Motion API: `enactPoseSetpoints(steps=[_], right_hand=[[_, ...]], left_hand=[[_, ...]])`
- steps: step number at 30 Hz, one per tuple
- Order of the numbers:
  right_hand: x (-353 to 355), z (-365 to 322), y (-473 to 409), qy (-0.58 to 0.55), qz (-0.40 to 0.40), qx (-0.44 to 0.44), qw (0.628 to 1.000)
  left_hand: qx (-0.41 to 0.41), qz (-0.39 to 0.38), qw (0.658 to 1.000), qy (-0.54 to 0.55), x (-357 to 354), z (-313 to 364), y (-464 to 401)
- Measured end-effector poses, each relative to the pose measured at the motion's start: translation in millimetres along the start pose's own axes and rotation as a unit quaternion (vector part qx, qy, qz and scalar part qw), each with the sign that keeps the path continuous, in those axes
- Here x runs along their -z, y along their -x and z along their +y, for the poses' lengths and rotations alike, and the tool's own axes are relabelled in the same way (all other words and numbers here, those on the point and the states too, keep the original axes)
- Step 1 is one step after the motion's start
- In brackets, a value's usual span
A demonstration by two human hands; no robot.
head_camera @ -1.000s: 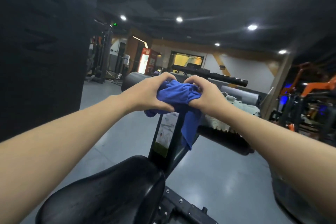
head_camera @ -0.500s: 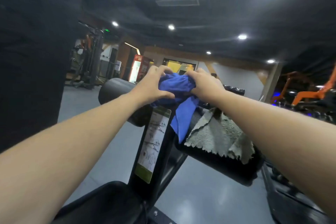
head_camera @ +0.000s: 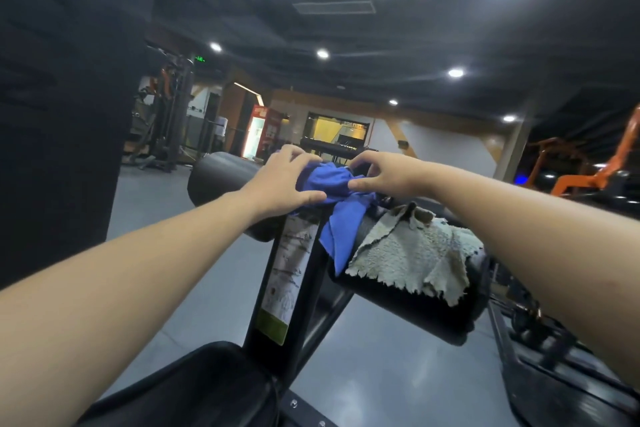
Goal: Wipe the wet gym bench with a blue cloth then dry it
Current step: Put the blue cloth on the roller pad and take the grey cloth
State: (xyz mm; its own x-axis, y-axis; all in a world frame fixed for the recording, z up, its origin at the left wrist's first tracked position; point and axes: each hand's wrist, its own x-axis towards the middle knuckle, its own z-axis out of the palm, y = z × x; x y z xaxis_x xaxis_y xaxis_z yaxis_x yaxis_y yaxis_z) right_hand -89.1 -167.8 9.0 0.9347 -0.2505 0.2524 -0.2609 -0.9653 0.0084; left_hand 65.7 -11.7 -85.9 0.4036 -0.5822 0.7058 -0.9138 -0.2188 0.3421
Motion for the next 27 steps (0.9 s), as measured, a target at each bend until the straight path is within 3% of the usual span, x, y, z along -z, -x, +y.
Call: enactPoseSetpoints(steps=[4, 12, 18, 27], right_hand=[[7, 7, 32, -0.008, 0.008, -0.02, 1.0], [7, 29, 108, -0.026, -0.015, -0.081, 0.996], [0, 15, 130, -0.003, 0.111, -0.041, 0.993], [-1, -36, 159, -0.097, 0.171, 0.025, 0.98]], left_hand=[[-0.035, 0.025, 0.999, -0.004, 7, 18, 21], [-0.114, -0.019, 0.993, -0.004, -2, 88, 47], [-0.067, -0.029, 0.996, 0.047, -7, 117, 58], [-0.015, -0.063, 0.99, 0.127, 9, 133, 100]])
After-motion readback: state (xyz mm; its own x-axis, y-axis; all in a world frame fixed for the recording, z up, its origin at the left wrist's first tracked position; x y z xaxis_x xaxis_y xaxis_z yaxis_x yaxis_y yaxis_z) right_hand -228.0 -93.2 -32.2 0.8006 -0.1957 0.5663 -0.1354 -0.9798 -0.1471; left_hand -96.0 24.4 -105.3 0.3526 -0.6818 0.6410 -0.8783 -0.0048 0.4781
